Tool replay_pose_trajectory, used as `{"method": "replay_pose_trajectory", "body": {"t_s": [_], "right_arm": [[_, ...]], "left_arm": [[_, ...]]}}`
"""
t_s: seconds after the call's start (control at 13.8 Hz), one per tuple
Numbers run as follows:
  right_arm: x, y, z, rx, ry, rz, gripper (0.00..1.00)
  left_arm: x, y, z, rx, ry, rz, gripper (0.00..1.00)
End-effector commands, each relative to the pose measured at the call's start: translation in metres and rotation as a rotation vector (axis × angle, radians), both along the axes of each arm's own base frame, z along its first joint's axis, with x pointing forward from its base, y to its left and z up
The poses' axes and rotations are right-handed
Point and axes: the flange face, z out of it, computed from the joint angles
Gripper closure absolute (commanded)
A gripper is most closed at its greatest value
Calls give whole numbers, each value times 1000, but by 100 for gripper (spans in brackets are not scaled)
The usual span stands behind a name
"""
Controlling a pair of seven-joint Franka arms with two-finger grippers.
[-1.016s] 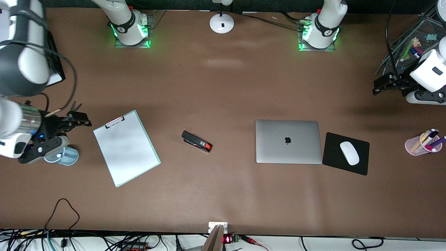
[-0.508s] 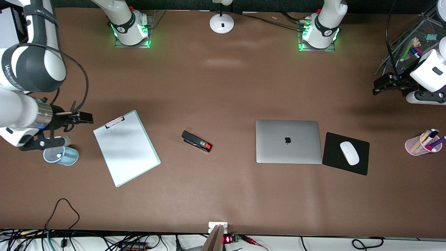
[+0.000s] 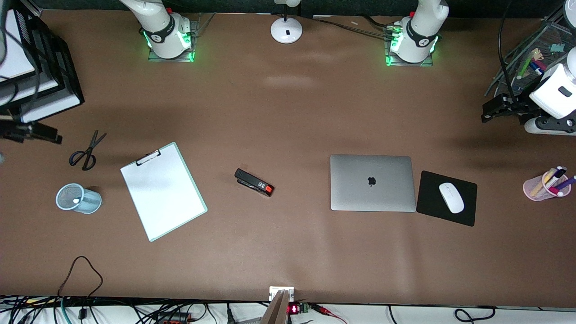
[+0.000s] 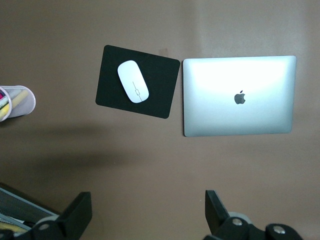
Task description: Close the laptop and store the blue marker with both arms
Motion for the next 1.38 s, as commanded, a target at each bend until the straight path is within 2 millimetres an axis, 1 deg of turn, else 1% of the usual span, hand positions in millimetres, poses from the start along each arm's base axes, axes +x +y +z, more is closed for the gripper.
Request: {"method": "replay_pose_trajectory", "body": {"t_s": [0.0, 0.15, 0.29, 0.36, 0.51, 0.65, 0.94, 1.31], "right_arm": [[-9, 12, 7, 0, 43, -6, 0], [-14, 13, 3, 6, 27, -10, 0], [-27, 11, 1, 2, 0, -11, 0], [-32, 11, 5, 0, -8, -11, 0], [-36, 11, 14, 3, -20, -13, 0], [-38, 13, 17, 3, -25, -42, 0], [-45, 13, 18, -1, -23, -25, 0], [-47, 13, 26, -1, -36, -30, 0]], "left_arm": [[-3, 2, 6, -11, 3, -11, 0], [-2, 1, 5, -11, 4, -12, 0], [-3, 2, 6, -11, 3, -11, 0], [-3, 2, 5, -11, 7, -11, 0], [-3, 3, 5, -12, 9, -20, 0], [-3, 5, 5, -13, 9, -30, 0], [-3, 6, 5, -13, 9, -29, 0], [-3, 6, 5, -13, 9, -30, 0]]}}
